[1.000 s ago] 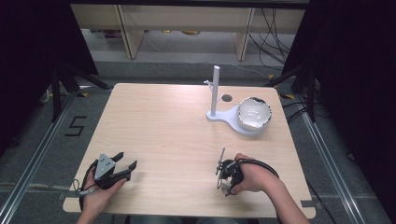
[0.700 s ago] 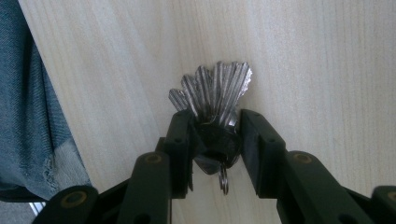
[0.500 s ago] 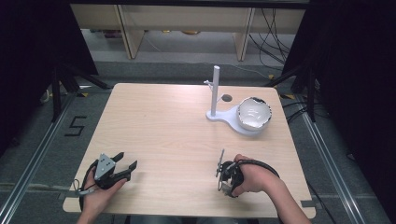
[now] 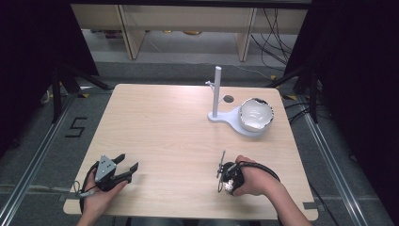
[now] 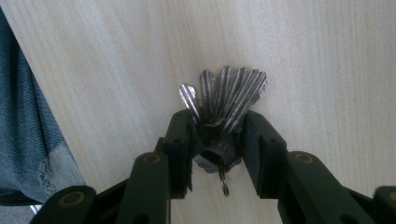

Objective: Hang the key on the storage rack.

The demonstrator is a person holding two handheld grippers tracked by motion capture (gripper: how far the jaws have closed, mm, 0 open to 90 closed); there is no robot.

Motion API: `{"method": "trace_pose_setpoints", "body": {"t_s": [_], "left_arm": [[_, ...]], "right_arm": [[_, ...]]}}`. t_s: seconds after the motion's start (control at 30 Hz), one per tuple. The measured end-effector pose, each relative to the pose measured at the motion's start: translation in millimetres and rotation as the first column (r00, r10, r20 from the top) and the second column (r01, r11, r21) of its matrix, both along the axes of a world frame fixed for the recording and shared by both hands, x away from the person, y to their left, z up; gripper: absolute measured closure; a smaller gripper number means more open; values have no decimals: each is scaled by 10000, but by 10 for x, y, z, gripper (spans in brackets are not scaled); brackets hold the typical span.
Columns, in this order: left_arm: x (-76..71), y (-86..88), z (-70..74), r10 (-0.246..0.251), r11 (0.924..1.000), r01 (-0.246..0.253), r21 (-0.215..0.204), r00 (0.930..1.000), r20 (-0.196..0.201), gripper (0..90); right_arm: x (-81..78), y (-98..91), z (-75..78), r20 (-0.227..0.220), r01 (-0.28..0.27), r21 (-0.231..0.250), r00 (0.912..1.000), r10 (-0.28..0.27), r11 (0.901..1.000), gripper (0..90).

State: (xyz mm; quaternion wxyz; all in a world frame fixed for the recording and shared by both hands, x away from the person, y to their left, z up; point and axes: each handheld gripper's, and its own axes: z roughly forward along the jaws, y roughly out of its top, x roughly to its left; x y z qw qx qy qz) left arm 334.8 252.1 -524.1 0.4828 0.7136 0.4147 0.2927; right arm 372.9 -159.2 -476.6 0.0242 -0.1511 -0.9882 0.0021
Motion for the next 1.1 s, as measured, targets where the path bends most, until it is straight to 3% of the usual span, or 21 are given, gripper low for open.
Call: {"method": "trace_pose_setpoints", "body": {"t_s": [0.07, 0.23, 0.33, 0.37, 0.43, 0.63, 0.67, 0.7, 0.77, 0.87, 0.9, 1.0, 1.1], "left_arm": [[2, -3, -5, -25, 10000, 25, -49, 10000, 61, 349], [4, -4, -3, -21, 10000, 21, 1, 10000, -7, 349], [4, -3, 2, -12, 10000, 12, 61, 10000, -91, 349], [4, -1, 2, -12, 10000, 13, 53, 10000, -95, 349], [6, -3, -2, -19, 10000, 19, -6, 10000, -34, 350], [6, -5, -2, -48, 10000, 48, 27, 10000, -29, 349], [5, -4, -2, -54, 10000, 54, 12, 10000, -19, 349], [1, -2, -1, -34, 10000, 34, 0, 10000, -9, 350], [-1, 1, 3, 3, 10000, -3, 27, 10000, -66, 349], [3, -2, 1, -32, 10000, 32, 53, 10000, -87, 349], [6, -5, -3, -62, 10000, 62, 33, 10000, -10, 349], [4, -6, -3, -81, 10000, 81, 29, 10000, 7, 350], [0, 6, 5, -22, 10000, 23, 89, 10000, -84, 350]], "right_arm": [[2, 11, 13, 143, -249, -215, 9996, 252, 9995, 660], [-26, 22, 13, 4, -340, -248, 9994, 340, 9991, 655], [-45, 39, -6, -247, -436, -173, 9988, 431, 9989, 607], [-43, 57, -6, -260, -744, -238, 9969, 738, 9969, 558], [-42, 64, 3, -285, -837, -399, 9962, 826, 9957, 545], [-31, 58, -10, -450, -20, -141, 9990, 13, 9999, 558], [5, 59, -15, -378, -474, -64, 9982, 471, 9989, 571], [-18, 65, -8, -399, 104, -196, 9991, -112, 9998, 576], [3, 76, -9, -359, 446, -178, 9983, -453, 9988, 607], [21, 75, -7, -317, 604, -176, 9976, -609, 9980, 652], [44, 74, -10, -339, 415, -84, 9986, -417, 9991, 664], [30, 72, 11, -228, 739, -290, 9970, -746, 9968, 670], [28, 68, 11, -198, 600, -250, 9980, -605, 9979, 671]]}}
